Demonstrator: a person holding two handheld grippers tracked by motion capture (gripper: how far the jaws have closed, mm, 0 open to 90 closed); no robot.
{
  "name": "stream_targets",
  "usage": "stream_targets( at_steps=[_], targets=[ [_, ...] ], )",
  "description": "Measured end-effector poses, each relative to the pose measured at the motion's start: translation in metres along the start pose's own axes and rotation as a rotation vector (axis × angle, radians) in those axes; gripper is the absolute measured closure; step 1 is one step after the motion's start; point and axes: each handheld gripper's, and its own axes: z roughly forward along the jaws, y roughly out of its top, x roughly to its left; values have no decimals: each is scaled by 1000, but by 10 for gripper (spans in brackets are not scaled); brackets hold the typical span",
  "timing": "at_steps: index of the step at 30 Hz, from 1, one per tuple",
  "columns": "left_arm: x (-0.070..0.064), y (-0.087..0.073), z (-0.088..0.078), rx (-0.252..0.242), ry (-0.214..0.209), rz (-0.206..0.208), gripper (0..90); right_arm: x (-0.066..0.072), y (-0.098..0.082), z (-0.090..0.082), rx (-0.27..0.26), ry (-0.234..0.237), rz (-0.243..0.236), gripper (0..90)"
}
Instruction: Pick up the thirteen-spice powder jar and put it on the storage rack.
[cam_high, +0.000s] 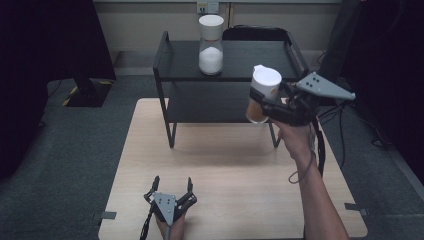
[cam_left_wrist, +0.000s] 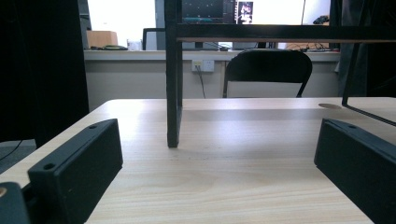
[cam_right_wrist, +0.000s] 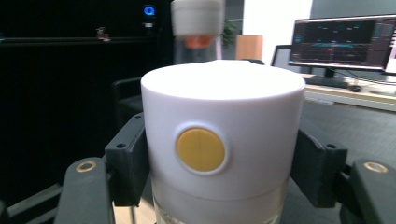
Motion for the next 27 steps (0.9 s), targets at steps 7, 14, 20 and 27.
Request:
stream_targets(
  at_steps=[7, 14, 20, 27],
  targets=[
    [0, 0, 0, 1, 0, 1, 3, 0, 31, 29, -15, -83, 43, 299],
    [0, 0, 0, 0, 0, 1, 1, 10, 47, 64, -21, -190, 53, 299],
    [0, 0, 0, 1, 0, 0, 2, 12, 51, 90, -9, -251, 56, 299],
    [0, 0, 0, 0, 0, 0, 0, 13, 49, 106, 1, -291, 25, 298]
  ],
)
